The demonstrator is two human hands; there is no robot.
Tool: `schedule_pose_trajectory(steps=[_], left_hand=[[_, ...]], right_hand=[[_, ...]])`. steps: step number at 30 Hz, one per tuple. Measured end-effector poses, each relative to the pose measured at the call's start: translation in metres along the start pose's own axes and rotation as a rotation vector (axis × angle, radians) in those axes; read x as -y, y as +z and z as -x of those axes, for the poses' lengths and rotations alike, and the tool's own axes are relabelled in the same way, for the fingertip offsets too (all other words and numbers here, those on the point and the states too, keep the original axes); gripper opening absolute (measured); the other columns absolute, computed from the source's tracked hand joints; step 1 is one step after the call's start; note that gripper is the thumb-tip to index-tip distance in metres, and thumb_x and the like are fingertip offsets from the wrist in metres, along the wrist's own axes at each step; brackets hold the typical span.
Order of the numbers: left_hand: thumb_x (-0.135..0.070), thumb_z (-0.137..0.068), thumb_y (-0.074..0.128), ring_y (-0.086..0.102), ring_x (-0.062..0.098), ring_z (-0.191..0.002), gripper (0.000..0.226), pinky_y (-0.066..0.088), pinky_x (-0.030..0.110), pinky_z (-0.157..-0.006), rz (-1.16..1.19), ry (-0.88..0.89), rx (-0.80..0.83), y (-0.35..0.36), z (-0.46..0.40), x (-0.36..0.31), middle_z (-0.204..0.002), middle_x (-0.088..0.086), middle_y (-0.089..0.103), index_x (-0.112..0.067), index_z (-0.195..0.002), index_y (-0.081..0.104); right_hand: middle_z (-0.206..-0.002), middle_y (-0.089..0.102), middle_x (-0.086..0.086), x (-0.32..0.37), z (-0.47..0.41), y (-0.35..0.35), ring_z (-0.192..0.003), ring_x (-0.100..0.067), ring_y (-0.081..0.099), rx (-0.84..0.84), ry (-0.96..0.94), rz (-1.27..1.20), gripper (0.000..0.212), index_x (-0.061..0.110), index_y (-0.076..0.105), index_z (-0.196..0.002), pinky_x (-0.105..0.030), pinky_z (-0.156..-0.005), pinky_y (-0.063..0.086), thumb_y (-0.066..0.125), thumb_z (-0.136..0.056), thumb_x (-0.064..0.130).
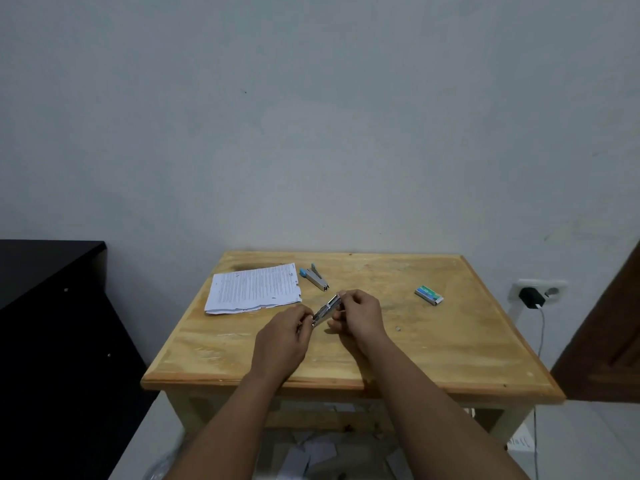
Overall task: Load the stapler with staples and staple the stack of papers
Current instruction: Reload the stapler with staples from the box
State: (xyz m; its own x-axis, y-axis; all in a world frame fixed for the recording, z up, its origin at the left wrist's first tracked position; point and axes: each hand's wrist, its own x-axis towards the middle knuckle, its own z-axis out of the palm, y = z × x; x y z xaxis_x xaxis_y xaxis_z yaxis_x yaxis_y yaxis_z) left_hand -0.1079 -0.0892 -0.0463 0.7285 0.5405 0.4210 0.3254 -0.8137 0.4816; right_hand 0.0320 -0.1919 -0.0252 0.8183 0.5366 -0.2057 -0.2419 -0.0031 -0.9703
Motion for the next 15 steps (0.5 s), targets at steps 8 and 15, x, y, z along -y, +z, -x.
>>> schedule_pose_trajectory(steps=[8, 15], left_hand=[[-0.041, -0.102, 0.058, 0.058, 0.009, -0.08, 0.01, 0.052, 0.035, -0.06, -0.109, 0.044, -0.028, 0.0, 0.003, -0.003, -0.086, -0.013, 0.065, -0.034, -0.101, 0.064], [-0.043, -0.102, 0.058, 0.059, 0.01, -0.079, 0.012, 0.05, 0.034, -0.059, -0.121, 0.048, -0.052, 0.002, 0.002, 0.0, -0.085, -0.012, 0.065, -0.034, -0.101, 0.066]], right_hand=[[-0.089, 0.074, -0.024, 0.001, 0.008, 0.0, -0.057, -0.026, 0.068, 0.014, -0.037, 0.102, 0.015, 0.011, 0.07, -0.116, -0.049, -0.071, 0.067, 0.061, -0.103, 0.011], [-0.089, 0.071, -0.021, 0.006, 0.016, -0.004, -0.069, -0.035, 0.069, 0.072, -0.021, 0.059, 0.024, 0.013, 0.067, -0.121, -0.046, -0.069, 0.066, 0.056, -0.102, 0.003]])
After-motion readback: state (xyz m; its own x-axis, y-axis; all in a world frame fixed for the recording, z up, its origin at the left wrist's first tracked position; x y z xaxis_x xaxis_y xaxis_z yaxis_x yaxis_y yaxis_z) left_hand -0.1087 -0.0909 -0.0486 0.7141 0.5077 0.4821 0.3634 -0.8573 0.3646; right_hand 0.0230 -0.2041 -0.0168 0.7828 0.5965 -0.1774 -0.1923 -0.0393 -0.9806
